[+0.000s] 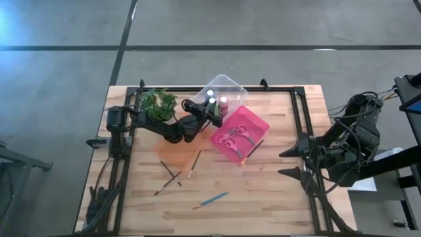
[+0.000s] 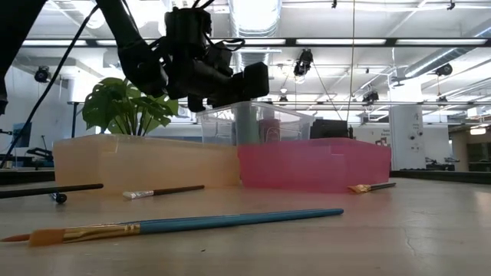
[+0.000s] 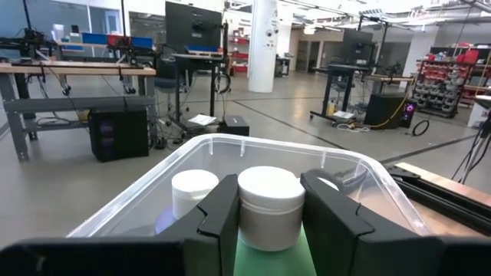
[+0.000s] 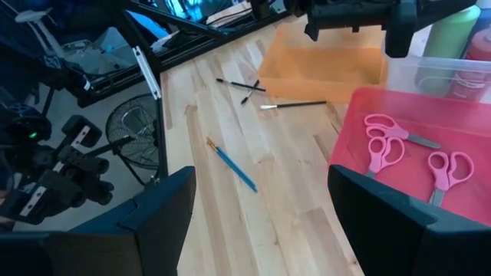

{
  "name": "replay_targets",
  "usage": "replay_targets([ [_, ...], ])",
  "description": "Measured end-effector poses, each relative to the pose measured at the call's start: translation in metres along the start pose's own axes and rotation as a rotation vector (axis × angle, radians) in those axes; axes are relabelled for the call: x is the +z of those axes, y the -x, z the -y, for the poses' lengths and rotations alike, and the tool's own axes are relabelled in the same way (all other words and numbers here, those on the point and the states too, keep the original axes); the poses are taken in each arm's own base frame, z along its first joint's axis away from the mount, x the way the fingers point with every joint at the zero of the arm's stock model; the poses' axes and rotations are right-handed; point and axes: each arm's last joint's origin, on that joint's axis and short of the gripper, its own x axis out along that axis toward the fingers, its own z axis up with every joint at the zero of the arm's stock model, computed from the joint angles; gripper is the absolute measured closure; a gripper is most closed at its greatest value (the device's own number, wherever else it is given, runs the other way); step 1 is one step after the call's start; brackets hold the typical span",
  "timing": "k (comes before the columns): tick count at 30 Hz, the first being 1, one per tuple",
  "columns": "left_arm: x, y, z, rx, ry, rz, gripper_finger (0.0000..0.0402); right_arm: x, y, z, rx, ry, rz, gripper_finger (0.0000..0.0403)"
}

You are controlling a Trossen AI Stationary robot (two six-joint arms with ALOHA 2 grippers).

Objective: Pick & Place Paint Supplies
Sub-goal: Put the green paint bottle into the transparent bin

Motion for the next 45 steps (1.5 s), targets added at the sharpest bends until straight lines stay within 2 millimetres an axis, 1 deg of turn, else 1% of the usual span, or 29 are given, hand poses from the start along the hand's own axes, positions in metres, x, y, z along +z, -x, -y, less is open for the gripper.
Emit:
replay_targets([
  [12,0.003,0.001,-0.001,0.001,-0.022,0.010,0.0285,0.000,0.000,0.000,-0.005,-0.001,0.010,0.0109],
  [21,0.019,0.002,-0.002,0.003,-0.036,0.039,0.0285,0.000,0.000,0.000,-0.007,0.007,0.010,0.0109],
  [27,0.023,0.004,-0.001,-0.002,-0.042,0.025,0.0285,0.000,0.000,0.000,-0.009,0.009,0.010,0.0109],
  [33,0.051,0.006,0.006,-0.040,-0.086,-0.091,0.0285,0.000,0.000,0.000,-0.009,0.009,0.011,0.0109],
  [37,0.066,0.008,0.006,-0.070,-0.069,-0.092,0.0285,0.000,0.000,0.001,-0.010,0.022,0.011,0.0109],
  [42,0.061,0.011,0.006,-0.072,-0.055,-0.120,0.0285,0.000,0.000,0.001,-0.017,0.030,0.019,0.0109],
  [43,0.062,0.012,0.007,-0.075,-0.050,-0.115,0.0285,0.000,0.000,0.001,-0.020,0.031,0.024,0.0109],
  [45,0.070,0.015,0.009,-0.083,-0.030,-0.087,0.0285,0.000,0.000,0.001,-0.025,0.037,0.031,0.0109],
])
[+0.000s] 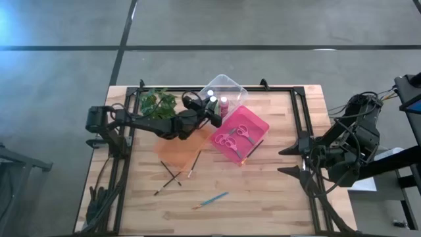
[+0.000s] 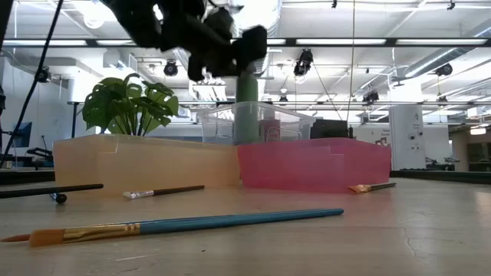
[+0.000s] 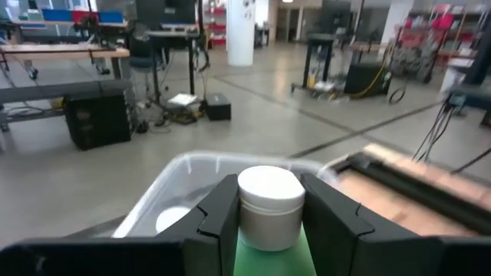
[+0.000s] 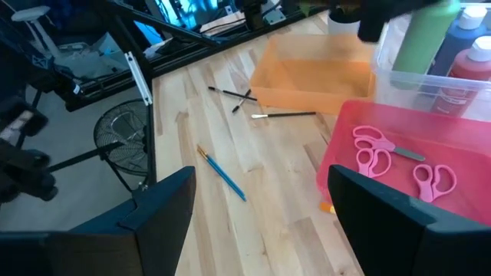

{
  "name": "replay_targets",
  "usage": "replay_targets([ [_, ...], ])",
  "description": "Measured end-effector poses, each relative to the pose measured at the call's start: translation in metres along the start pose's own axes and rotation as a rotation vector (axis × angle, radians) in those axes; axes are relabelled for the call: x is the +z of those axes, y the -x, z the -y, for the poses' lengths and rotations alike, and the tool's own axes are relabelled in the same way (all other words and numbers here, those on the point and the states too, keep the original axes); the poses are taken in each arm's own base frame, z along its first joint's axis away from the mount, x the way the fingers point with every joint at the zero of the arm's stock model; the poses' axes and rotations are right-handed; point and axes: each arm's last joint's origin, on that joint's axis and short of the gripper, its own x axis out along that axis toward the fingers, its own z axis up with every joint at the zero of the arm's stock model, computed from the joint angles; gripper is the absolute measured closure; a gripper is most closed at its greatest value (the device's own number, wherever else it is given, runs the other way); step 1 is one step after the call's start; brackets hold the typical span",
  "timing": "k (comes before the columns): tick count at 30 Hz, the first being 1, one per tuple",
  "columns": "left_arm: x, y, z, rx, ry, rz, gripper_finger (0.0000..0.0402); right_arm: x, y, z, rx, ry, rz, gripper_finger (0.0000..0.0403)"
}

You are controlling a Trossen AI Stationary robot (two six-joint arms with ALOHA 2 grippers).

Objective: Pick & Place Paint Supplies
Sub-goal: Put the green paint bottle into the transparent bin

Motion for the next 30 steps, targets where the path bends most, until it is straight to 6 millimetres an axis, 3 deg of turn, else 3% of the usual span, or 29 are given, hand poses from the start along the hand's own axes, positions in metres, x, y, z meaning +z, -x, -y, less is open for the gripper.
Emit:
replay_targets([
  [6,0.047,0.015,0.006,-0.039,0.039,0.114,0.0285,0.000,0.000,0.000,-0.004,0.045,0.010,0.0109],
  [10,0.086,0.031,0.010,-0.123,0.168,0.212,0.0285,0.002,0.000,0.000,-0.040,0.089,0.077,0.0109],
  [19,0.153,0.062,0.036,-0.278,0.357,0.365,0.0285,0.010,-0.008,-0.008,-0.053,0.152,0.218,0.0109],
  [30,0.188,0.060,0.069,-0.554,0.430,0.505,0.0285,0.012,-0.051,-0.017,0.010,0.174,0.350,0.0109],
])
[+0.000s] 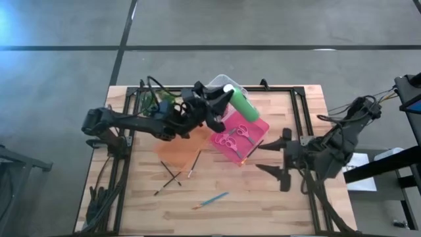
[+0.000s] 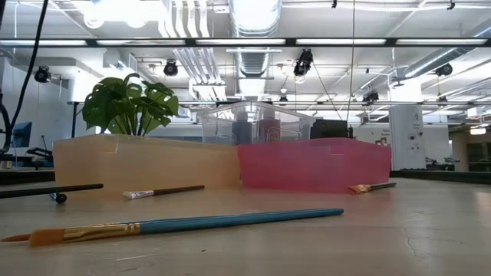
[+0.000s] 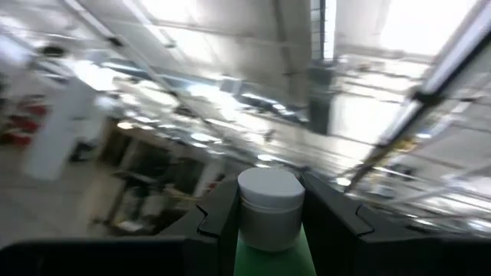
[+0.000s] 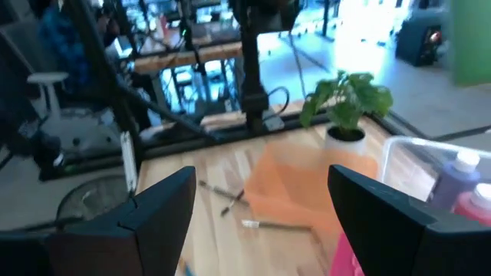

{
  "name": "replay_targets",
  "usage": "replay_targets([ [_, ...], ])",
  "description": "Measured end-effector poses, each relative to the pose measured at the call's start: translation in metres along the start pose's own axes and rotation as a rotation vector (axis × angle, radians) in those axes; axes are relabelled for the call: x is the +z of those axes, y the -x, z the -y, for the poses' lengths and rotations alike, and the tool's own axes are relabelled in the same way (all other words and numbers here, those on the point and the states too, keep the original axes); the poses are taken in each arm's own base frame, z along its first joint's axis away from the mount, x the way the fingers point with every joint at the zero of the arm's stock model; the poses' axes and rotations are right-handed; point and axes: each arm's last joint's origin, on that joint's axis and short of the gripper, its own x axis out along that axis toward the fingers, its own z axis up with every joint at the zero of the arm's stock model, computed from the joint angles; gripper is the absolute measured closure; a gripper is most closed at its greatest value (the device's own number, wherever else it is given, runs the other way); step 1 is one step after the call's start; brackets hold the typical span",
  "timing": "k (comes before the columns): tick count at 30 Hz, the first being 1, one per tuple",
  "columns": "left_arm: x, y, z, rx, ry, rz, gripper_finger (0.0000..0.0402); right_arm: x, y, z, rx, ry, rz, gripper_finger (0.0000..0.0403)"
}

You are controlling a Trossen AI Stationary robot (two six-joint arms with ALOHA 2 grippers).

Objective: Pick & Place Paint Supplies
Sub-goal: Put the green paint bottle into the transparent bin

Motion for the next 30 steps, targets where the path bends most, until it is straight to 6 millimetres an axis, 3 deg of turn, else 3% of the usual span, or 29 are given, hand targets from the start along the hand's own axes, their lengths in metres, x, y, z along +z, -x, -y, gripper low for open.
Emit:
replay_targets([
  [4,0.004,-0.003,0.010,-0.165,0.023,0.018,0.0285,0.004,-0.008,0.003,-0.008,-0.001,0.051,0.0109],
  [10,0.014,0.004,0.023,-0.244,0.084,0.083,0.0285,0.010,-0.006,0.011,-0.042,-0.013,0.072,0.0109],
  [18,0.011,0.013,0.041,-0.292,0.158,0.116,0.0285,0.026,0.002,0.026,-0.076,0.003,0.152,0.0109],
  [30,-0.002,0.008,0.045,-0.295,0.231,0.181,0.0285,0.039,-0.022,0.029,0.020,0.035,0.211,0.0109],
])
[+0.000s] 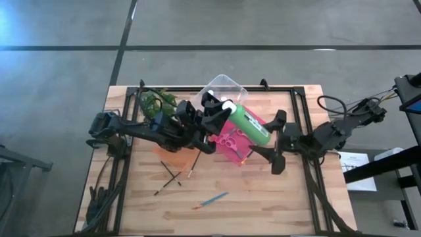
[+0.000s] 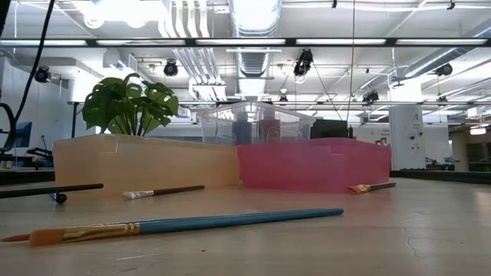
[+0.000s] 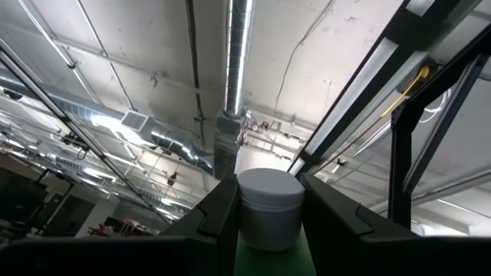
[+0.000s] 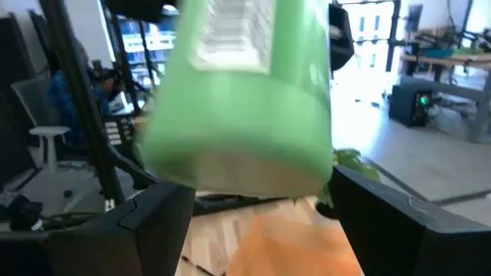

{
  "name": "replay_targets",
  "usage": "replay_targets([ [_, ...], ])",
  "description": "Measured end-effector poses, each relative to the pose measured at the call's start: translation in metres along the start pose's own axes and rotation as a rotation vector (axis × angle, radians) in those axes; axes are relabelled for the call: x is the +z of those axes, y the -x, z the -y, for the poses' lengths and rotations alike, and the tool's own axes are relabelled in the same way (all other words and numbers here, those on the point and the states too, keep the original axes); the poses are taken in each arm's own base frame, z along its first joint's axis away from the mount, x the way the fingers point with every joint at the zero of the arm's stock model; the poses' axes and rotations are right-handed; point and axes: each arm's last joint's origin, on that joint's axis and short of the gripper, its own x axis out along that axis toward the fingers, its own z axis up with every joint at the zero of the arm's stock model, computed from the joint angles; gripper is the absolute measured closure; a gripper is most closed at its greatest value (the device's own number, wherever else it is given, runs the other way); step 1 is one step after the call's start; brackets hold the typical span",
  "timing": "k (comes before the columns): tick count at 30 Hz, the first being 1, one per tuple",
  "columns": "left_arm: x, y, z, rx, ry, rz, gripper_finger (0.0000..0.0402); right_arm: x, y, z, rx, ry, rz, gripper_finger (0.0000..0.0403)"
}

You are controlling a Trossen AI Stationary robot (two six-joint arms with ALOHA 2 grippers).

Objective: Pick & Place Paint Supplies
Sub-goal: Put the green paint bottle into the transparent bin

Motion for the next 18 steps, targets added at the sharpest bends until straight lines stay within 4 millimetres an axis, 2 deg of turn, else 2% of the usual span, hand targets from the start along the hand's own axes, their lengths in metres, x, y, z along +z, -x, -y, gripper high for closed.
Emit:
replay_targets([
  [18,-0.002,0.001,-0.001,0.007,-0.006,-0.017,0.0285,0.014,0.007,0.003,0.032,0.009,0.087,0.0110],
])
